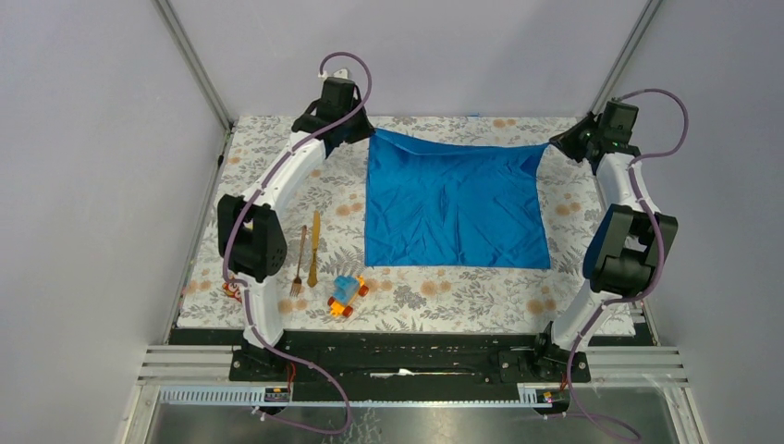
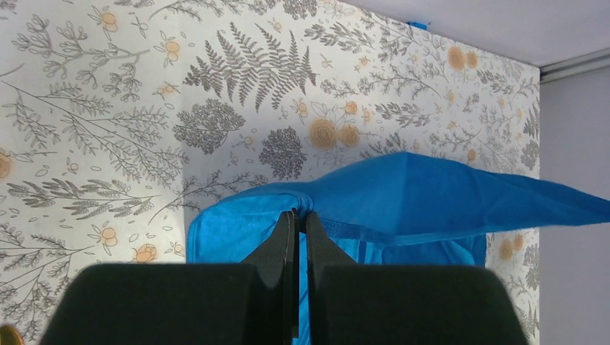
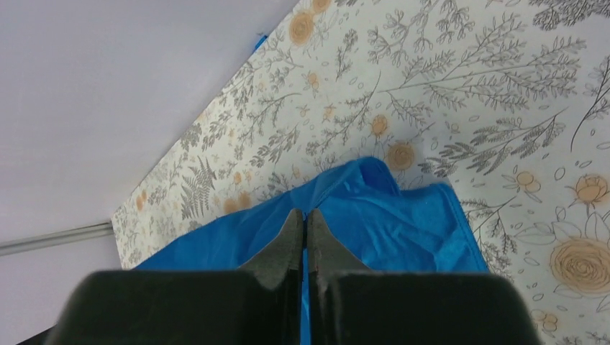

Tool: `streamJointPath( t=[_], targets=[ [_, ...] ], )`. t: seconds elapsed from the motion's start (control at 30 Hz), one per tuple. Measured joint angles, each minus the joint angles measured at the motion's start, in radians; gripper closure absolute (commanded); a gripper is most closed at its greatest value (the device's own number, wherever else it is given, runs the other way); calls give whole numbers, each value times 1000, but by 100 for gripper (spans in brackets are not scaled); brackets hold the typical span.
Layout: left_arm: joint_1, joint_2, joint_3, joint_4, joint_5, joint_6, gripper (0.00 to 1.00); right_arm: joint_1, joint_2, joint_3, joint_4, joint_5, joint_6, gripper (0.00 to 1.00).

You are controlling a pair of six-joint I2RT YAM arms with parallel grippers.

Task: Fold the napkin into a case and place the utensils inside
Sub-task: Fold and flatten the napkin at the center of the board.

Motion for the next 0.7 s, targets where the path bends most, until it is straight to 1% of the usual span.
streamJointPath(
  t=[0.07, 0.13, 0.27, 0.3, 0.37, 0.47, 0.57, 0.7],
  targets=[
    [0, -4, -19, 12, 17, -3, 100, 0, -10, -14, -5, -8, 3, 100],
    [-2, -28, -91, 39, 45, -14, 100, 0, -39, -58, -13, -8, 2, 100],
    [-6, -119, -335, 41, 106, -40, 100, 0, -159, -215, -63, 3, -8, 100],
    [-8, -156, -429, 50, 121, -48, 100, 0, -198, -263, -75, 11, -14, 100],
    [-14, -216, -560, 38, 141, -58, 100, 0, -274, -356, -101, 32, -28, 100],
    [-24, -310, -719, 24, 165, -76, 100, 0, -369, -474, -129, 68, -46, 100],
    [-43, -387, -818, 34, 182, -93, 100, 0, -426, -563, -141, 98, -63, 100],
    [-75, -417, -882, 59, 206, -115, 100, 0, -437, -639, -158, 144, -83, 100]
  ],
)
